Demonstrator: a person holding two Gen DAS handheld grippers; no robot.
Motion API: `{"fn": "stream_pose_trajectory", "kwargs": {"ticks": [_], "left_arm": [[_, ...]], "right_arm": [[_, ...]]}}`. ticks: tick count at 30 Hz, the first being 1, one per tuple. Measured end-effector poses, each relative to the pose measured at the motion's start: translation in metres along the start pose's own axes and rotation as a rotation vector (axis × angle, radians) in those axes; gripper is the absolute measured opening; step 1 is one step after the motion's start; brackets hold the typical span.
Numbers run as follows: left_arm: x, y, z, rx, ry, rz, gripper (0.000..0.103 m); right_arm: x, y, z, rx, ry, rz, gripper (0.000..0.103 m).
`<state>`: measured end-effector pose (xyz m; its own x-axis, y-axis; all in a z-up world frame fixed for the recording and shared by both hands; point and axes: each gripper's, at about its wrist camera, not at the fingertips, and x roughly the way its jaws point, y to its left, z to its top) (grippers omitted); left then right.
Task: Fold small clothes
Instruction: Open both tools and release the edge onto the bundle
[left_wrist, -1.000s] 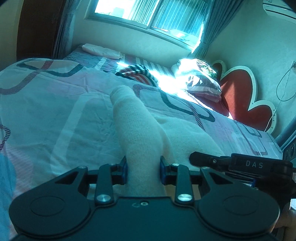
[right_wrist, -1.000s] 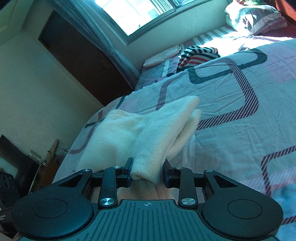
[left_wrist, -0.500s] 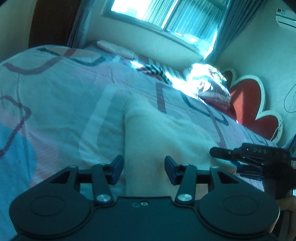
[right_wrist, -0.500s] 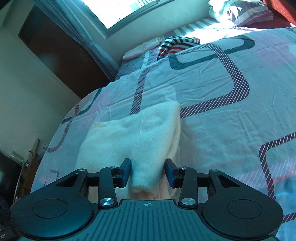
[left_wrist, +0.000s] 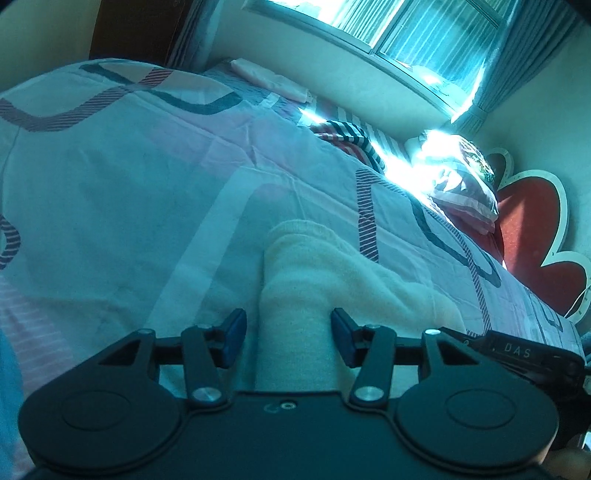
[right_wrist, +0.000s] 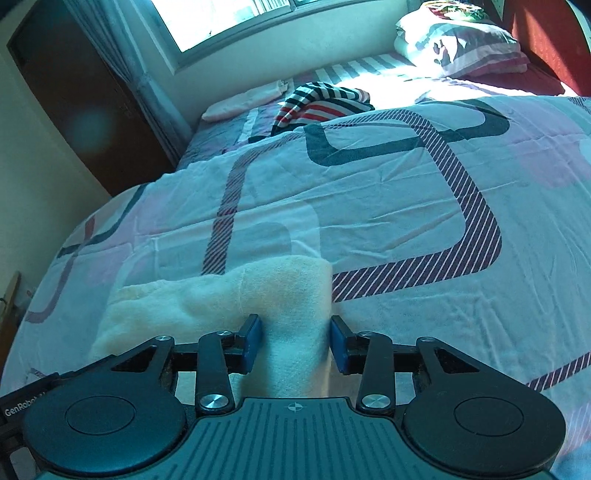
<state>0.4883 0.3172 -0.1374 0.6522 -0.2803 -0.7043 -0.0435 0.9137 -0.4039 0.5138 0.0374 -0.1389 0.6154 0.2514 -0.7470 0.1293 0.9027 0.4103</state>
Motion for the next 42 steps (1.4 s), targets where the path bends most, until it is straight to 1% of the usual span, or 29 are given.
{"fn": "stream_pose_trajectory", "kwargs": {"ticks": [2,5,7,8,10,14,18,21,24,26,28,30,32,33,35,38,40,42], "left_arm": [[0.0,0.0,-0.001,0.001,-0.002,0.005,0.054],[-0.007,-0.006,-0.001,0.031,-0.006,0.022,0.056],[-0.015,-0.007,-0.001,0.028,-0.006,0.023,0.056],[-0.019,-0.007,-0.002,0.027,-0.007,0.02,0.054],[-0.027,-0.007,-0.006,0.034,-0.008,0.019,0.054],[-0.044,-0.011,-0.017,0.058,-0.006,0.014,0.054],[-0.056,-0.014,-0.032,0.081,0.003,0.012,0.054],[-0.059,-0.018,-0.043,0.113,0.023,0.011,0.054],[-0.053,-0.015,-0.055,0.118,0.058,0.016,0.057],[-0.053,-0.013,-0.059,0.113,0.058,0.022,0.061],[-0.055,-0.013,-0.062,0.125,0.058,0.024,0.061],[-0.06,-0.013,-0.066,0.131,0.064,0.025,0.061],[-0.068,-0.011,-0.07,0.136,0.071,0.019,0.061],[-0.073,-0.01,-0.073,0.136,0.074,0.013,0.059],[-0.082,-0.005,-0.079,0.133,0.076,0.003,0.059],[-0.093,-0.001,-0.09,0.133,0.085,-0.003,0.059],[-0.096,0.002,-0.098,0.14,0.088,-0.005,0.059],[-0.098,0.0,-0.104,0.164,0.085,-0.003,0.059]], "right_arm": [[0.002,-0.004,0.001,0.013,0.001,0.005,0.042],[-0.007,0.001,0.002,-0.015,-0.006,-0.015,0.042],[-0.023,0.003,-0.001,-0.007,-0.028,0.003,0.042],[-0.03,0.002,-0.003,0.002,-0.037,0.018,0.042],[-0.048,0.002,-0.008,0.017,-0.053,0.049,0.042],[-0.077,0.003,-0.025,0.001,-0.066,0.081,0.042],[-0.091,0.003,-0.048,-0.008,-0.051,0.069,0.042],[-0.092,0.002,-0.063,-0.011,-0.038,0.028,0.042],[-0.086,0.004,-0.068,-0.037,-0.024,-0.033,0.042],[-0.081,0.003,-0.07,-0.031,-0.016,-0.051,0.042],[-0.078,0.003,-0.072,-0.05,-0.018,-0.074,0.042],[-0.077,-0.002,-0.072,-0.021,-0.003,-0.068,0.042],[-0.082,-0.002,-0.072,-0.019,0.005,-0.07,0.042],[-0.089,0.0,-0.074,-0.025,-0.005,-0.065,0.042],[-0.104,0.002,-0.08,-0.03,-0.018,-0.025,0.042],[-0.121,0.004,-0.097,-0.05,-0.008,0.005,0.042],[-0.128,0.004,-0.112,-0.071,0.002,0.001,0.042],[-0.128,0.003,-0.125,-0.104,0.015,-0.033,0.042]]}}
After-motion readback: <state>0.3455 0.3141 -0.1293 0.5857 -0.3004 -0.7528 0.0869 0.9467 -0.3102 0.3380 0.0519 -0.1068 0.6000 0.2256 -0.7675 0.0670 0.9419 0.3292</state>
